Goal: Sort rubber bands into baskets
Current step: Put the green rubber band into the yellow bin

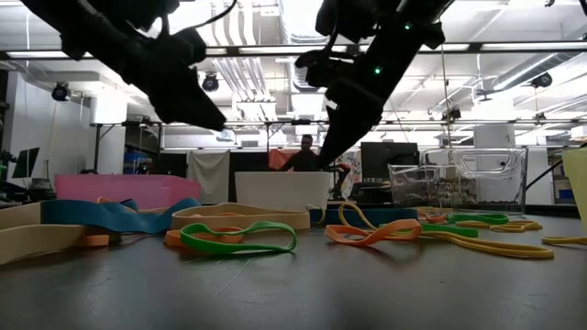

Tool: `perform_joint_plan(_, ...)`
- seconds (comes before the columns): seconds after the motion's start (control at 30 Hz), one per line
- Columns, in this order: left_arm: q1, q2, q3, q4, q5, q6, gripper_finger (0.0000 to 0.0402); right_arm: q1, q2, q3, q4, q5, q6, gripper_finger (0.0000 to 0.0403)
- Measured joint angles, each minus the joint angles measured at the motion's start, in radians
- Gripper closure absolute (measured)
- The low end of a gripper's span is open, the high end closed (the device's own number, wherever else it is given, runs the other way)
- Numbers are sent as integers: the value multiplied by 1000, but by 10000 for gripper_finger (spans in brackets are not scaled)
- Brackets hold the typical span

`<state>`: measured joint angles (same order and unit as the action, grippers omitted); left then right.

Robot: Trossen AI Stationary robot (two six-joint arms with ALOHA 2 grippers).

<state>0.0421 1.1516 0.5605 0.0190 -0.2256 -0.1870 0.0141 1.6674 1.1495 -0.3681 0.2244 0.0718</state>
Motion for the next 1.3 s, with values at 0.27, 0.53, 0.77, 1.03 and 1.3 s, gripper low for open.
perform_joint_plan(0.27,0,199,0,183,0,86,261,1,-155,-90,-21,-19,0,253)
perform_joint_plan(0.53,5,435,55,288,0,175,261,1,-338,-221,93,-19,55,245)
perform_joint_plan(0.77,54,584,115,280,0,189,261,10,-402,-304,189,-20,74,246)
perform_joint_plan(1.03,101,652,144,288,38,185,268,16,-401,-317,190,-18,92,241)
perform_joint_plan(1.3,109,654,143,268,89,194,364,19,-402,-318,196,-18,88,241)
